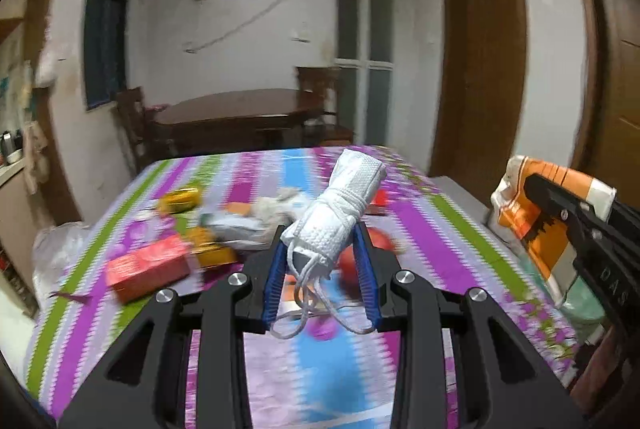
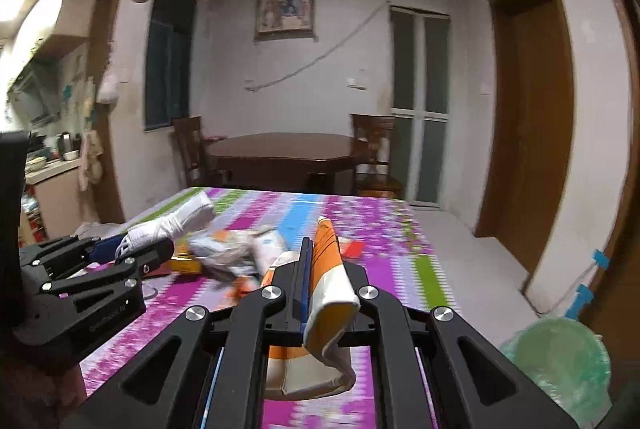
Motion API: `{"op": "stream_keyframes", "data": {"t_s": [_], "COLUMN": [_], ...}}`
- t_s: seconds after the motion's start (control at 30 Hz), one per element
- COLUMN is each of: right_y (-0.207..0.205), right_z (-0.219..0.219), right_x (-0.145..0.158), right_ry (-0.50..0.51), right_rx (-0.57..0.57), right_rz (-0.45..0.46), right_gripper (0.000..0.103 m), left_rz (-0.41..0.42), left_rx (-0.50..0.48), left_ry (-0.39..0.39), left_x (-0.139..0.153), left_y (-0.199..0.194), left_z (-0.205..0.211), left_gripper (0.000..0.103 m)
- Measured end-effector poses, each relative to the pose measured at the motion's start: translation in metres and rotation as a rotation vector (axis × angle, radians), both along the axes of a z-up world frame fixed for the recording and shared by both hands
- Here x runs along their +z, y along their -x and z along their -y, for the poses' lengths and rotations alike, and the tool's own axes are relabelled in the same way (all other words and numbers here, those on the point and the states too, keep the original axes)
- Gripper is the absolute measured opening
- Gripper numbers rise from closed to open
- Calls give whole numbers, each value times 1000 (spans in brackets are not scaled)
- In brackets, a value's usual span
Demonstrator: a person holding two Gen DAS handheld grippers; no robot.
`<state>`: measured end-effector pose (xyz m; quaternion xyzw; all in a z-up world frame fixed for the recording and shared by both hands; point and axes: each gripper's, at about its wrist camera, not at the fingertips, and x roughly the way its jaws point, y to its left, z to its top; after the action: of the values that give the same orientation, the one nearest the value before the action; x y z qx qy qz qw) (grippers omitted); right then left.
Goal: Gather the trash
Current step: 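Carry both items to the green bin and open both tools over it, then move both tools back from the bin to the table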
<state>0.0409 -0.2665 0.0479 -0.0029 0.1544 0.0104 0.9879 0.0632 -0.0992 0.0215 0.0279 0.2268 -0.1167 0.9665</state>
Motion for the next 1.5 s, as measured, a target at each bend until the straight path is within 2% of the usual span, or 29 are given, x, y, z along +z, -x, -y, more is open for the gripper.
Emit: {"op": "stream_keyframes", "data": {"t_s": [0.13,0.3,0.37,0.53,0.7,0.83,0.97,1.27,1.33,1.37,1.4,1.5], "right_y": [1,1,0,-3,-10,-12,-12,-24,-24,-23,-20,-14], "right_z": [62,166,210,291,352,380,390,384,383,383,384,387], "right_x": [12,16,12,-17,-65,-97,-122,-141,-139,-137,-135,-132], "right_ry": [1,-10,-48,-111,-172,-202,-226,-244,-256,-257,-260,-272], "right_rx": [-101,-237,-271,-326,-345,-368,-380,-378,-380,-384,-386,-389], "right_rz": [-45,-168,-233,-396,-567,-632,-667,-678,-673,-667,-661,-650], "right_gripper": [8,8,8,8,8,8,8,9,15,29,38,39], "left_rz": [-39,-111,-139,-236,-376,-471,-524,-533,-531,-527,-522,-523], "left_rx": [-113,-269,-323,-446,-552,-600,-604,-586,-583,-578,-579,-578], "left_ry": [3,10,8,-23,-67,-102,-141,-160,-159,-160,-162,-161], "left_x": [0,-1,-3,-22,-61,-88,-112,-123,-121,-118,-118,-117], "left_y": [-15,-34,-40,-53,-55,-60,-65,-64,-64,-62,-62,-62], "left_z": [53,130,158,233,300,331,350,357,356,359,359,353], "left_gripper": [31,31,31,32,32,32,32,36,45,53,55,55]}}
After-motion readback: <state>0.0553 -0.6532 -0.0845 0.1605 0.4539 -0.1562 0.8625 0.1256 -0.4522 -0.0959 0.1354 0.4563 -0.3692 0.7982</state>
